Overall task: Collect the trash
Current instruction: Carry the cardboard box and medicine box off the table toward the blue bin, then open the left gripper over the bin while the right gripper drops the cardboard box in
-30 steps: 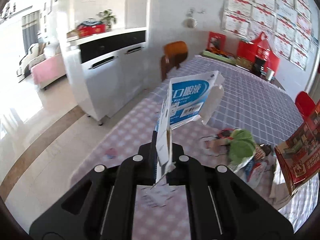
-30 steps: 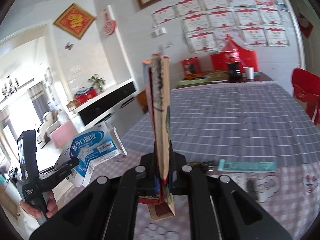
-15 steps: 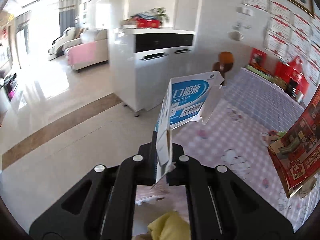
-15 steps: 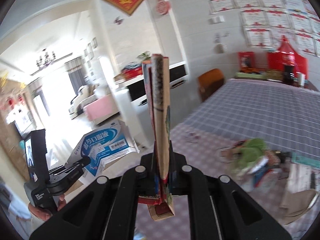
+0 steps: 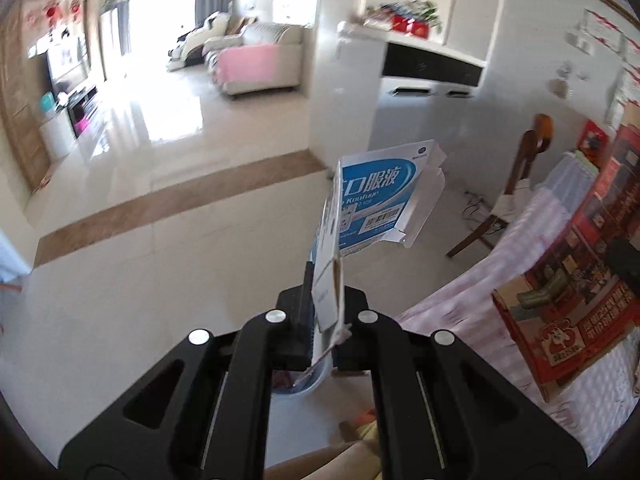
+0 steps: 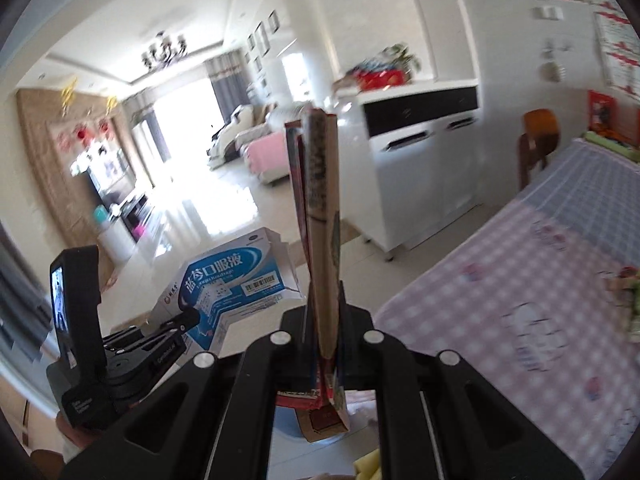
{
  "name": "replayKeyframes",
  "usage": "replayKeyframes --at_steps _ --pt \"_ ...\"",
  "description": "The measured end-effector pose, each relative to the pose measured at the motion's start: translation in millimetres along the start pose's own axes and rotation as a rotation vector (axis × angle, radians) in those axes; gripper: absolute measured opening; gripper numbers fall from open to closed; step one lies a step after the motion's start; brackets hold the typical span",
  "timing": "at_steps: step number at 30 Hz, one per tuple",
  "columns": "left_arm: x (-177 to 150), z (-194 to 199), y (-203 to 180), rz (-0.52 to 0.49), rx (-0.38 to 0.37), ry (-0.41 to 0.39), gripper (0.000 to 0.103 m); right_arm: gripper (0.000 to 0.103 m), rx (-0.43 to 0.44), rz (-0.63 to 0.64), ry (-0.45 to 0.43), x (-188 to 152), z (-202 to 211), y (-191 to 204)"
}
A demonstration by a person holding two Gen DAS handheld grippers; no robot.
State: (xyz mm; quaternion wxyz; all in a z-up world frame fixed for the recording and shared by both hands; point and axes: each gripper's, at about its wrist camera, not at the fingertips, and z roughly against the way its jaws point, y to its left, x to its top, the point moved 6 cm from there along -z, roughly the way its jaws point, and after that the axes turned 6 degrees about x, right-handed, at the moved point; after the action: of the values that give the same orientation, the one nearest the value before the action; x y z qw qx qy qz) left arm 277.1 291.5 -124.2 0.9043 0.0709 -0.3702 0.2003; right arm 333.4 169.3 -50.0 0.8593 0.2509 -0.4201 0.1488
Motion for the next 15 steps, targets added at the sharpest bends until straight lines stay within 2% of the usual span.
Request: replayKeyframes --at_steps 5,11,12,14,15 --pt "-25 -23 30 0.026 0.047 0.08 0.006 0.007 0.036 0.014 0.103 -23 -46 20" --pt "-49 -51 46 0.032 0.06 0.17 0.007 0.007 0.043 0.025 0.223 -52 -97 33" --pt "-53 -57 50 0.032 0.064 0.19 0.012 0.007 0.043 0.026 0.237 -55 -103 32" --pt "-60 -68 57 0.033 0.076 0.213 0.055 0.007 0.037 0.027 0.263 -61 -113 33" --pt "-64 -74 65 0.053 0.095 0.226 0.088 0.007 0.036 0.025 0.271 -63 -116 32"
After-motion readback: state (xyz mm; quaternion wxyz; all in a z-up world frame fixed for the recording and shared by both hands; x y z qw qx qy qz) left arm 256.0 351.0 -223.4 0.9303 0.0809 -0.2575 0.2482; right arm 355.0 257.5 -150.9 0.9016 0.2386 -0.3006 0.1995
